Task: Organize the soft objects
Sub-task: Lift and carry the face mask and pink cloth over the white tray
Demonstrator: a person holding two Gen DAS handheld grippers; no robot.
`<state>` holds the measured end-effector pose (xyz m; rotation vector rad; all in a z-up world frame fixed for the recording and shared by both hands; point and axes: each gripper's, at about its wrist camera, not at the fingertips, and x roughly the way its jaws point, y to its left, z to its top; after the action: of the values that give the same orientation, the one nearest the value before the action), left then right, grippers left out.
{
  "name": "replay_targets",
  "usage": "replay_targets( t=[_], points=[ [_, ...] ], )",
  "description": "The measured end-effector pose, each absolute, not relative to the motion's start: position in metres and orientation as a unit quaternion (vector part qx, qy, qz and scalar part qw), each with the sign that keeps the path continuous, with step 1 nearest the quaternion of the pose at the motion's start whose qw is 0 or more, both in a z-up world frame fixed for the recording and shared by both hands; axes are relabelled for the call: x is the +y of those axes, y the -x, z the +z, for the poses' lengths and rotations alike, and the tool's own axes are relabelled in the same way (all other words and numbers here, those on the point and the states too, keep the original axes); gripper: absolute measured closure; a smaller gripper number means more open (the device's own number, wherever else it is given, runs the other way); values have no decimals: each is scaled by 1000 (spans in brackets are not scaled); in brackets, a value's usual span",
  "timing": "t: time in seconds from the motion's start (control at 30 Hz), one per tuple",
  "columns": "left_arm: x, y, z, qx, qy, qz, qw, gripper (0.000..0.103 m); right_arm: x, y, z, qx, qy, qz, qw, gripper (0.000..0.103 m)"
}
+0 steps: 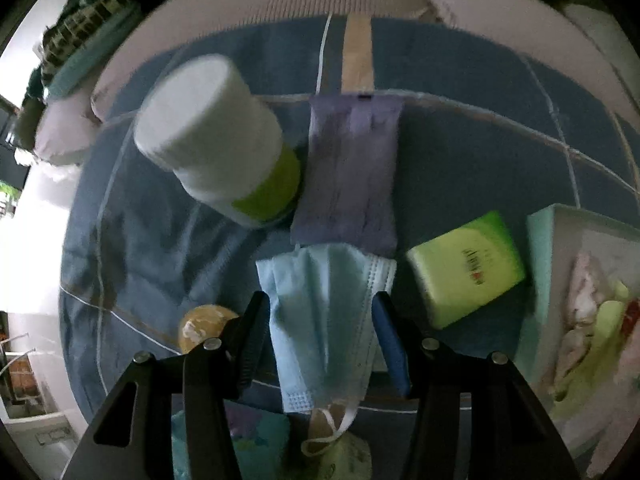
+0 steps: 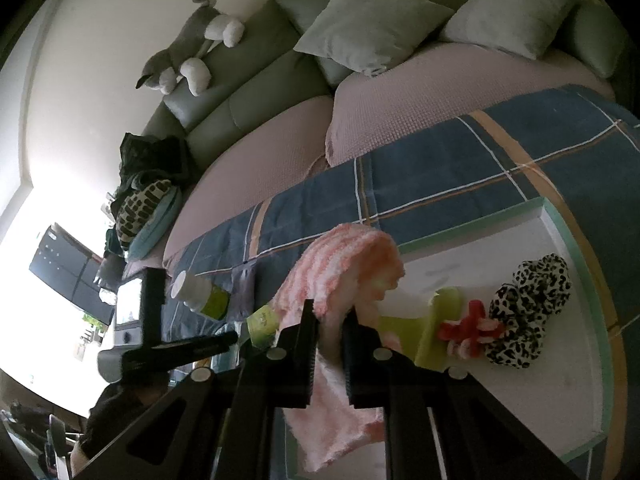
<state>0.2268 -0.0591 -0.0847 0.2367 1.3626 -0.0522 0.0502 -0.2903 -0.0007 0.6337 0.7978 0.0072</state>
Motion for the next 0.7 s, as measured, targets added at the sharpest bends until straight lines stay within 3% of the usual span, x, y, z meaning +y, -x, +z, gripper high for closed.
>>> replay_targets(
  t=[0.37,0.43,0.47,0.5,0.7],
  points=[
    [-66,-228,-108,644,-88,-52,758,50,-290,-51,-1,385,-302,3,872,90],
    [-64,-227,-108,641,-87,-51,761,58,-291,-51,-2,385,-303,2,872,90],
    [-63,-227,-107,638,-91,-47,763,71,-291,-51,-2,386,-303,2,872,90],
    [-61,-226,-105,635,-98,-39,765,78,-291,-51,-2,386,-303,1,871,90],
    [-43,-216,-87,608,-73,-33,790,82,-289,-52,-3,389,-302,3,870,90]
  ],
)
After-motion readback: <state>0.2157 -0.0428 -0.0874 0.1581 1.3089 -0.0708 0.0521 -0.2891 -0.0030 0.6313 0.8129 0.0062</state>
